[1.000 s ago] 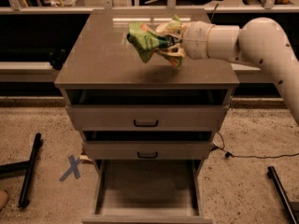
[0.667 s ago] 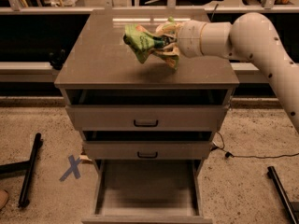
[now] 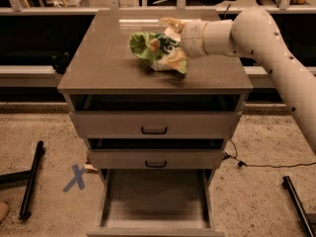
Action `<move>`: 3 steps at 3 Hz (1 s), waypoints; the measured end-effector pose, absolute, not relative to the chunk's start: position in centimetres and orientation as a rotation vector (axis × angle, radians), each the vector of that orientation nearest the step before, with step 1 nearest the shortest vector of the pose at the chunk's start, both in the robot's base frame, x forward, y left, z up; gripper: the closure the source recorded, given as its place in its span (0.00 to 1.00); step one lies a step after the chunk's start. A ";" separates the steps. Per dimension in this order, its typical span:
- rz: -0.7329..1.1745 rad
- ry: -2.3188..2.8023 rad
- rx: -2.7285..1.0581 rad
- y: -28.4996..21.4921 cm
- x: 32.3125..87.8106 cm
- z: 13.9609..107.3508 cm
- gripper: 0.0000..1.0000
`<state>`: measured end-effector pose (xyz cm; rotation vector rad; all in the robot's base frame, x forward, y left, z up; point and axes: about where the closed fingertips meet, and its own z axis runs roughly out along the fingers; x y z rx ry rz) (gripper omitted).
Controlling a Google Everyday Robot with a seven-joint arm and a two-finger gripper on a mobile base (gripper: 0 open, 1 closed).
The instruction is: Pick green rice chip bag from bottom drawer and place on counter
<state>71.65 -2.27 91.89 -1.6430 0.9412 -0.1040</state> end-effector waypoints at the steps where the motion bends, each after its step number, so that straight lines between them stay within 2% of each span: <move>1: -0.103 0.939 -1.636 -2.4 72.1 91.7 0.00; 3: -0.206 0.945 -1.548 -6.1 71.5 94.6 0.00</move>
Offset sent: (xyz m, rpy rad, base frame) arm 0.0071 -0.0343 0.0224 0.0370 -0.0721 -0.0700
